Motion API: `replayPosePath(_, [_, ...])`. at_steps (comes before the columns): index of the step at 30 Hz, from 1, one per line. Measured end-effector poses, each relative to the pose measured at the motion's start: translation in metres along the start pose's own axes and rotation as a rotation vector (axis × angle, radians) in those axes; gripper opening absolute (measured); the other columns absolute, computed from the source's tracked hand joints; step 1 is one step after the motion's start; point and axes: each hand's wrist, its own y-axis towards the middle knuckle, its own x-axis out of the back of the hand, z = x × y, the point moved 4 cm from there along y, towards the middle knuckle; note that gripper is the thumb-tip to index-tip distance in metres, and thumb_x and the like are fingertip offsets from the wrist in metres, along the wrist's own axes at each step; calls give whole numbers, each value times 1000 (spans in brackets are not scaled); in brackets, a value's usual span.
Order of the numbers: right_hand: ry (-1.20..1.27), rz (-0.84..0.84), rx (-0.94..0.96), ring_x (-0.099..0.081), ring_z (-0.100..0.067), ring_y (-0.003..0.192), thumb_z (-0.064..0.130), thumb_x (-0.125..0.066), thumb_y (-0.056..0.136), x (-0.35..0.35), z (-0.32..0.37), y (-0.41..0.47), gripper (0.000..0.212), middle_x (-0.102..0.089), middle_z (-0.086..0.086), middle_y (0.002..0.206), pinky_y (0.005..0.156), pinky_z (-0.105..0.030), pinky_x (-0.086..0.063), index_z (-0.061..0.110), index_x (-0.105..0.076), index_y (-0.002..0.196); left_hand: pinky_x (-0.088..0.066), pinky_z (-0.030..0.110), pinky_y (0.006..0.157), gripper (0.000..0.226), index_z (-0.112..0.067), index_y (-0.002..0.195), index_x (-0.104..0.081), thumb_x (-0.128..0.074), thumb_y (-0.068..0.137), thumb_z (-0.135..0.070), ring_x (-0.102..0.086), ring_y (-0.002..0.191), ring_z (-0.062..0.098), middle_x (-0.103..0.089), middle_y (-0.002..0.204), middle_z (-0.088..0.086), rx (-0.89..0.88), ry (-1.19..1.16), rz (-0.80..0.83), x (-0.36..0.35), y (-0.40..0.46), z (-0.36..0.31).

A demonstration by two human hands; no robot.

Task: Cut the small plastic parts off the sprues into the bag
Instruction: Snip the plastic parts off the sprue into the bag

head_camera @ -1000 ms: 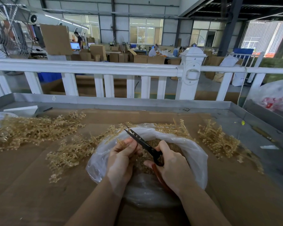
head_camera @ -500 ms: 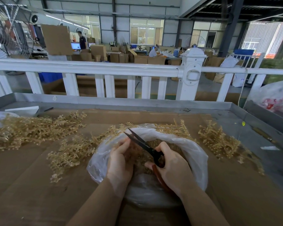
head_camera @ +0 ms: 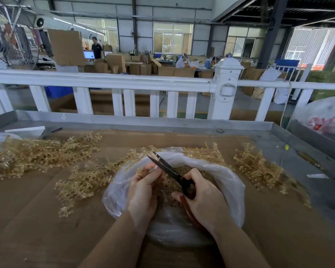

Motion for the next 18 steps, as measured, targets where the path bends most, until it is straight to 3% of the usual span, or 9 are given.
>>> replayPosePath(3, [0, 7, 0, -55, -3, 85, 50, -70, 75, 0, 0, 0, 36, -59, 17, 89, 72, -18, -44, 28, -48, 93, -45, 48, 100, 28, 3, 108, -60, -60, 82, -8, -62, 101, 36, -62, 110, 24, 21, -15, 2, 1, 3, 1])
replayPosePath(6, [-11, 16, 1, -52, 0, 83, 51, -69, 76, -1, 0, 0, 35, -58, 18, 88, 69, -13, -40, 30, -46, 92, -53, 45, 92, 45, 2, 123, -57, -64, 83, -18, -65, 102, 34, -64, 115, 27, 17, -41, -23, 1, 1, 0])
replayPosePath(11, [2, -7, -13, -55, -2, 86, 51, -70, 75, 1, 0, 0, 37, -60, 18, 91, 73, -18, -46, 29, -48, 95, -48, 51, 97, 42, 0, 128, -54, -60, 87, -2, -61, 109, 39, -62, 119, 27, -9, -60, -41, 5, 3, 1])
replayPosePath(15, [-1, -12, -16, -54, -2, 86, 50, -70, 76, 1, -1, -1, 36, -58, 19, 90, 71, -15, -42, 29, -49, 96, -55, 43, 83, 32, -7, 114, -63, -65, 82, -7, -69, 88, 28, -70, 102, 18, -12, -32, -52, 4, 3, 1])
replayPosePath(18, [2, -27, -15, -56, -2, 88, 48, -70, 76, 2, 0, 0, 35, -58, 20, 92, 74, -16, -44, 28, -50, 97, -57, 43, 81, 42, -6, 107, -66, -72, 70, -25, -71, 92, 31, -73, 98, 18, -25, 23, -26, 1, 1, 1])
